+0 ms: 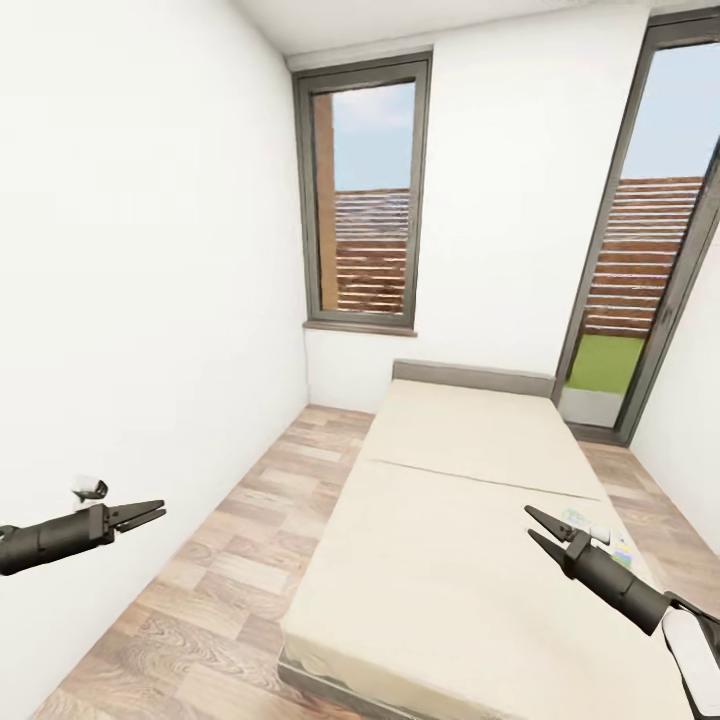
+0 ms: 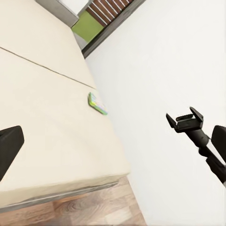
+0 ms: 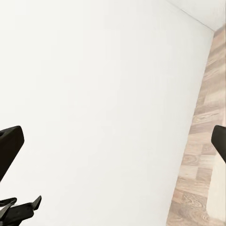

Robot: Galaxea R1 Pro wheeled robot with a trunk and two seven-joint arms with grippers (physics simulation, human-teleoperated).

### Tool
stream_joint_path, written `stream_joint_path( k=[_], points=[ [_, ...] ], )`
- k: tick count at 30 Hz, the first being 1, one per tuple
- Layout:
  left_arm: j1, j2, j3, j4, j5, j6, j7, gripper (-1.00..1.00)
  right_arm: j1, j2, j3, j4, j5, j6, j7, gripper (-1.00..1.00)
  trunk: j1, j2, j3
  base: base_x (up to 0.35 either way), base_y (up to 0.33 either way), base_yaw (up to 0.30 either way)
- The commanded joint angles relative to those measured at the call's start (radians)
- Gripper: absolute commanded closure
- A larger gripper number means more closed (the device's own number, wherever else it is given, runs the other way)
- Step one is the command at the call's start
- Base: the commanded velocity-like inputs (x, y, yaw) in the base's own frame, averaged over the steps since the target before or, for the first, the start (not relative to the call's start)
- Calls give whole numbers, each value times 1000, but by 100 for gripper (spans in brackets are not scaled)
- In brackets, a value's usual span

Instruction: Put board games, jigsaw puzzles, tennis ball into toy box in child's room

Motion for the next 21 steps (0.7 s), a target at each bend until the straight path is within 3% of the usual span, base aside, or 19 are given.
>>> stream_joint_path(
  k=[1, 21],
  points=[
    [0, 0, 0, 0, -1, 11, -4, -100, -1, 0, -1, 0, -2, 5, 2, -100, 0, -2, -3, 0, 0, -279],
    [0, -3, -1, 0, -1, 11, -4, -100, -2, 0, -1, 18, -2, 4, 3, -100, 0, -2, -15, 0, 0, -278]
  ],
)
